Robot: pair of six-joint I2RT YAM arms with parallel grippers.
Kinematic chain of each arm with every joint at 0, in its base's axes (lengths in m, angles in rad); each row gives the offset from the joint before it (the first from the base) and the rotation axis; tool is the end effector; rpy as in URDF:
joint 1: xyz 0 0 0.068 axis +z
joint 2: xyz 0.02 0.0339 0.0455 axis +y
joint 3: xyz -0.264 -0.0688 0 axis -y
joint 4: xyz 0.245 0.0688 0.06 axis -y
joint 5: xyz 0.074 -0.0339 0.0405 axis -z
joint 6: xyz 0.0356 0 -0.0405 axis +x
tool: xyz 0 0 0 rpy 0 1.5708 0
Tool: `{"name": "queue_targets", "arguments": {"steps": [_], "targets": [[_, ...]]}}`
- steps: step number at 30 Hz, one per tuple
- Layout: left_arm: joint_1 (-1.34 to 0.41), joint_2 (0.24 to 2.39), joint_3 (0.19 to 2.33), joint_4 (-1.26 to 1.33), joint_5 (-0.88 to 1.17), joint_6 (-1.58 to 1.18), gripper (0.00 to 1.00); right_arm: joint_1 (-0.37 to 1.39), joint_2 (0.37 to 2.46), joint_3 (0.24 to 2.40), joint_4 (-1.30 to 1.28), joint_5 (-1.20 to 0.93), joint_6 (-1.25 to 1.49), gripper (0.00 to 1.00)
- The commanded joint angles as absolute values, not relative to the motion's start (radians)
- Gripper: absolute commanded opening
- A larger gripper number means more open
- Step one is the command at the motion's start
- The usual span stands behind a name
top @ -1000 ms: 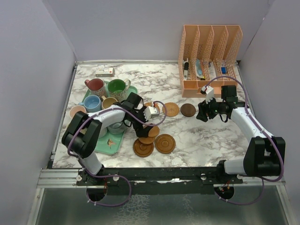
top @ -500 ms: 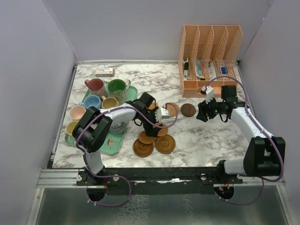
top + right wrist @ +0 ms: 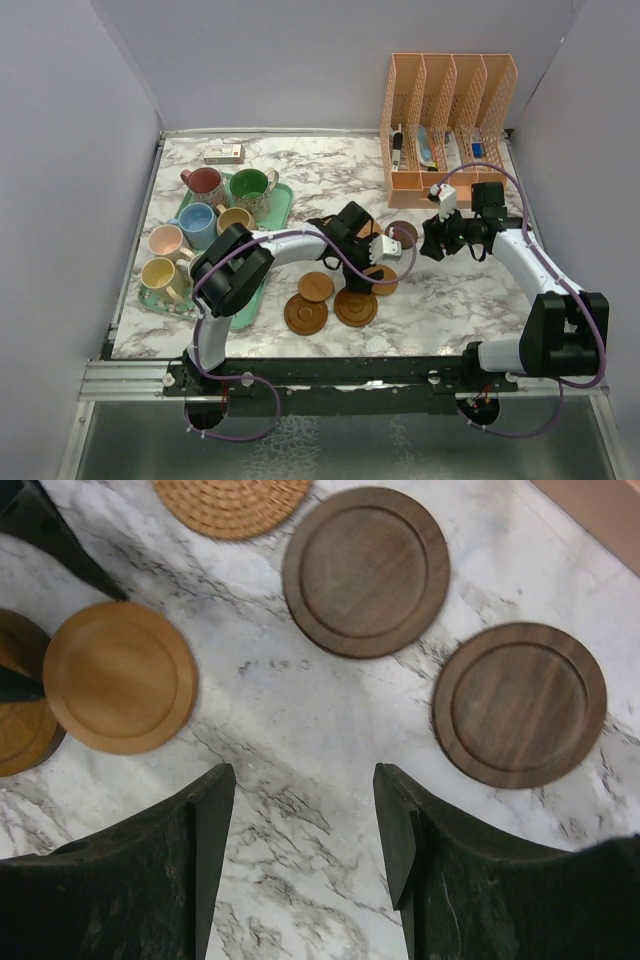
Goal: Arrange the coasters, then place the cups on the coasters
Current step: Move the coaster to the center of the board.
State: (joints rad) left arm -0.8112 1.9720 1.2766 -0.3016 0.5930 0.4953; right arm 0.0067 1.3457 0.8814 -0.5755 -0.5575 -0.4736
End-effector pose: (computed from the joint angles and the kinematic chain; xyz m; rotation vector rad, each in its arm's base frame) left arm 0.2651 -0.3080 0.1587 1.7206 1.8725 -0.8816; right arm 0.2596 0.0206 0.2249 -0.7693 2.3384 0.5290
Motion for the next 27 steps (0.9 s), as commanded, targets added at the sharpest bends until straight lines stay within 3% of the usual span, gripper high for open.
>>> {"name": "queue_targets", "arguments": {"steps": [1, 9, 20, 27], "targets": [[-0.879, 2.07, 1.331, -0.298, 0.569, 0.429, 0.79, 0.004, 1.328, 0.883, -0.529, -0.37, -0.397, 0.59], [-0.96, 2.139, 1.388, -0.09, 0.52, 0.279, 0.79, -0.057, 1.349, 0.887, -0.517, -0.254, -0.37, 0.59], [-0.91, 1.858, 1.122, 0.015, 0.588, 0.417, 0.95, -0.056, 1.338, 0.863, -0.673, -0.639, -0.619, 0.59], [-0.788, 1.675, 0.982, -0.04, 0.686, 0.487, 0.96, -0.022, 1.369, 0.793, -0.697, -0.672, -0.746, 0.55]]}}
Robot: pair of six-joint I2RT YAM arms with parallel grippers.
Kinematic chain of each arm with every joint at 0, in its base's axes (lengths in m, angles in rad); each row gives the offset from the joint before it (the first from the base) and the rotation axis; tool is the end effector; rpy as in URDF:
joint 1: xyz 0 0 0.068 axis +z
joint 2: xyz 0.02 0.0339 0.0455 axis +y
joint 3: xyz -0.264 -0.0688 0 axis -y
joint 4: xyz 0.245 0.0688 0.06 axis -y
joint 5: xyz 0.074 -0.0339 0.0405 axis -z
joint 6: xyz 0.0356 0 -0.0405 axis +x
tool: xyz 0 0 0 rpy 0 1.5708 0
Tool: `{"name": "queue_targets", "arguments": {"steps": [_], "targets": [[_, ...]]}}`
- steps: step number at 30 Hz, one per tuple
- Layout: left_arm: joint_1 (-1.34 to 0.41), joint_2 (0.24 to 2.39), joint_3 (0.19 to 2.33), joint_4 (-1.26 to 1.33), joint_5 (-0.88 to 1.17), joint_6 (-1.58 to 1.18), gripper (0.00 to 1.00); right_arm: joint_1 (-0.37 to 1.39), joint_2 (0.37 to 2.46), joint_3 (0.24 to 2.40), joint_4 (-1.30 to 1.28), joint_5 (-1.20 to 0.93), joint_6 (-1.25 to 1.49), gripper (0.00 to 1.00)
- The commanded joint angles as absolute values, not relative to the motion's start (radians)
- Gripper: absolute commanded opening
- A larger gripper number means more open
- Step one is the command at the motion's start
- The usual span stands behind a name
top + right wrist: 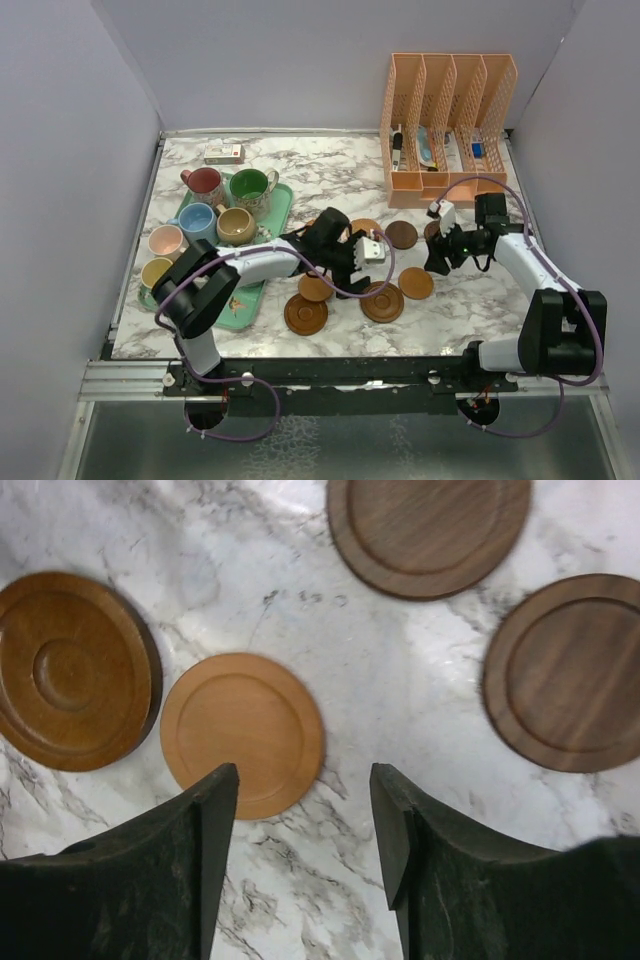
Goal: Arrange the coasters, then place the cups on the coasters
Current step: Move the coaster to the center of the board.
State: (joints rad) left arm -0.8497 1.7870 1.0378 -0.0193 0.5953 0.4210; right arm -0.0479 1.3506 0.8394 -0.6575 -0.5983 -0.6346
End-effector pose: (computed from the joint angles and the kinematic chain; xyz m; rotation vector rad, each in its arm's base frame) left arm 0.2301 -0.2920 0.1765 1.6252 1.6938 -0.9078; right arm 0.2465 0.0083 0.2084 -0.8786 2.3619 0.5594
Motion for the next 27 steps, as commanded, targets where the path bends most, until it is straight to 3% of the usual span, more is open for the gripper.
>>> {"name": "queue_targets", "arguments": {"steps": [1, 17, 27], "targets": [[-0.771, 1.647, 0.967, -0.047, 0.69, 0.494, 0.96, -0.013, 1.369, 0.781, -0.693, -0.668, -0.757, 0.54], [-0.692, 1.512, 0.887, -0.058, 0.657, 0.524, 0.99, 0.126, 1.444, 0.729, -0.606, -0.616, -0.777, 0.54], [-0.692, 1.5, 0.873, -0.038, 0.634, 0.527, 0.99, 0.128, 1.431, 0.69, -0.544, -0.337, -0.764, 0.61]]}}
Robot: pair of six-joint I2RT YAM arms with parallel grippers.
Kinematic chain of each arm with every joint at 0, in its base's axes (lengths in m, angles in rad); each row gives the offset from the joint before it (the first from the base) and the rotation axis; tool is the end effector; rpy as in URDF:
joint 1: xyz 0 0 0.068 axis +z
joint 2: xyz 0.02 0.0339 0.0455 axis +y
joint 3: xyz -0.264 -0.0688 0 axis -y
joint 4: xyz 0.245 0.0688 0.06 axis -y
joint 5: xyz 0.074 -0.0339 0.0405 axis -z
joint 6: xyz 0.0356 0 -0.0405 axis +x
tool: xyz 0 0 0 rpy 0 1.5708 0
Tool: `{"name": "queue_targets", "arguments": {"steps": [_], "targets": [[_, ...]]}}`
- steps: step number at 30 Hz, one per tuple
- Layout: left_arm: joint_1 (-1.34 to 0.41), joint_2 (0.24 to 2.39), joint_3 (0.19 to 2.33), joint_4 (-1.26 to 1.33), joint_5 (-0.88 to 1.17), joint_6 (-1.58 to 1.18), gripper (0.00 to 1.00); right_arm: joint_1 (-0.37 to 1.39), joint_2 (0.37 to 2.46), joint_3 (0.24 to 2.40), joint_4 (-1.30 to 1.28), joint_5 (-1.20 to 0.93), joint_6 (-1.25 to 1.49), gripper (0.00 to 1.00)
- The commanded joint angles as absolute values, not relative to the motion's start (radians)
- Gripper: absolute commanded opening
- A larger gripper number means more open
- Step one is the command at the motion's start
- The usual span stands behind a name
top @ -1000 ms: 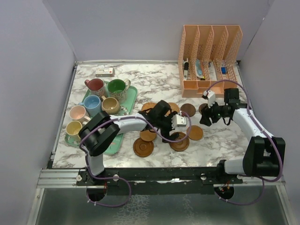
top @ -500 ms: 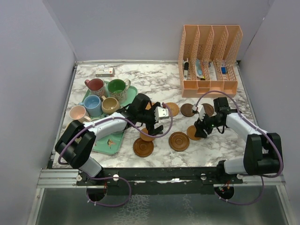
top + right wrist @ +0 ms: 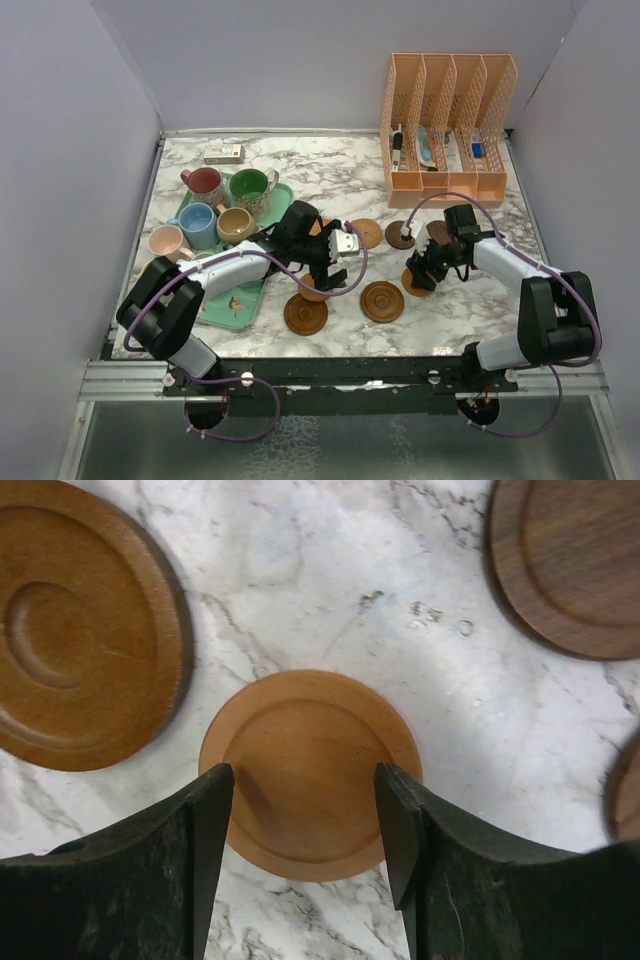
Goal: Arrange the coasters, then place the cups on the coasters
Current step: Move the coaster to the center of the board.
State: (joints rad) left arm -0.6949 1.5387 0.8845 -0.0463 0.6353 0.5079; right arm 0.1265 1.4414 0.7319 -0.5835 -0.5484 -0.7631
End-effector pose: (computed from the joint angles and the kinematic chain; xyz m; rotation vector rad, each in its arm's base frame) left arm 0.2330 -0.2217 0.2097 1.5274 1.6295 -0.8185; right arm 0.2353 0.0486 0.1608 -1.2343 2.3474 0.5920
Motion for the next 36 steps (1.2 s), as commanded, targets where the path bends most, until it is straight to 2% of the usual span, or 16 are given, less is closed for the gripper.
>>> {"name": "queue_targets", "arguments": {"steps": [1, 6, 14, 36], "targets": [[-0.692, 1.498, 0.87, -0.037, 0.634, 0.53, 0.99, 0.127, 1.425, 0.682, -0.545, -0.31, -0.768, 0.61], [-0.691, 1.483, 0.857, -0.028, 0.627, 0.54, 0.99, 0.116, 1.413, 0.671, -0.545, -0.183, -0.768, 0.62], [-0.69, 1.461, 0.847, -0.022, 0.619, 0.546, 0.99, 0.076, 1.463, 0.708, -0.537, -0.096, -0.769, 0.62], [-0.689, 1.445, 0.835, -0.023, 0.598, 0.563, 0.99, -0.013, 1.516, 0.773, -0.524, 0.023, -0.739, 0.58]]}}
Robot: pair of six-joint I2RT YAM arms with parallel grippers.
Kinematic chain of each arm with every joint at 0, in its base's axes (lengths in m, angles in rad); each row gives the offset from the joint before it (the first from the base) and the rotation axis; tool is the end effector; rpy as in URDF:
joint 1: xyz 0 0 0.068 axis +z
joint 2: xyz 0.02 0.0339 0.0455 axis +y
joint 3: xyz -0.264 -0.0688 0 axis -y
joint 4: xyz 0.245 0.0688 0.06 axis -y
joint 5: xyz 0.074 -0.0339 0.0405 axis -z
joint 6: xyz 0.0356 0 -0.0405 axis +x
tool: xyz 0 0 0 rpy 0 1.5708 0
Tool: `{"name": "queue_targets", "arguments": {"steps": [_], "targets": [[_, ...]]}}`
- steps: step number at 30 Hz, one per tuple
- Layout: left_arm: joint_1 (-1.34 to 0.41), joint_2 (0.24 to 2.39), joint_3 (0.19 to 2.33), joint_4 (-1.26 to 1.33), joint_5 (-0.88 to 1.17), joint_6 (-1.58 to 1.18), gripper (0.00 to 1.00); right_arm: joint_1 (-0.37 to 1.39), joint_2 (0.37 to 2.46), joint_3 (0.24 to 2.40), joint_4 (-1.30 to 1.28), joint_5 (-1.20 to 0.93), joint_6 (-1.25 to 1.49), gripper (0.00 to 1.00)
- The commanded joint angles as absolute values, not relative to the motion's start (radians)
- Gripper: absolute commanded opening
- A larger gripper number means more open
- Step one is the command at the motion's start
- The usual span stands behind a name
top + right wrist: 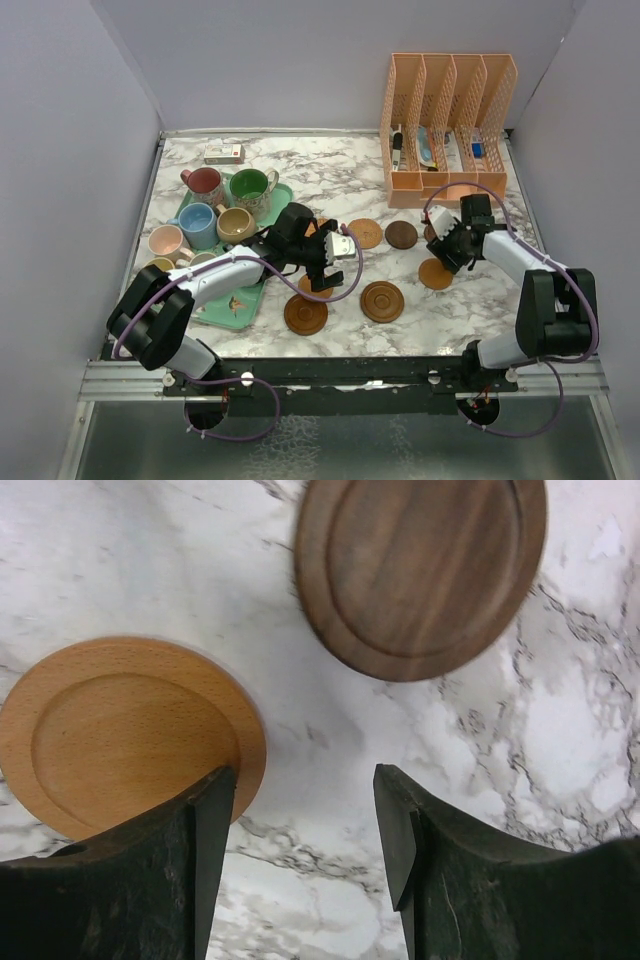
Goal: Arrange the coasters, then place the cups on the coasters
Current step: Move the coaster to the center of the board.
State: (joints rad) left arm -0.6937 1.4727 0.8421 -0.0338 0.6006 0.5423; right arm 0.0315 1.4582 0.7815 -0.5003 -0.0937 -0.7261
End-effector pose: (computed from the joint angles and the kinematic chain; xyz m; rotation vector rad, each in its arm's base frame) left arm 0.2246 -0.2129 0.2165 1.5280 1.5832 -0.7519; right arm 0.2607 0.0115 0.1681 -1.0368 2.5356 -0.0652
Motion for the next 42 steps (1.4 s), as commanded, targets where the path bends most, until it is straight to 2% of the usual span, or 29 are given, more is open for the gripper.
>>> {"name": "queue_targets", "arguments": {"steps": [1, 17, 42], "targets": [[-0.689, 1.446, 0.834, -0.022, 0.598, 0.563, 0.99, -0.018, 1.519, 0.778, -0.521, 0.024, -0.737, 0.58], [-0.687, 1.437, 0.834, -0.029, 0.592, 0.571, 0.99, -0.044, 1.603, 0.846, -0.523, 0.043, -0.731, 0.57], [-0.686, 1.437, 0.829, -0.04, 0.592, 0.589, 0.99, -0.044, 1.514, 0.774, -0.672, 0.046, -0.804, 0.57]]}}
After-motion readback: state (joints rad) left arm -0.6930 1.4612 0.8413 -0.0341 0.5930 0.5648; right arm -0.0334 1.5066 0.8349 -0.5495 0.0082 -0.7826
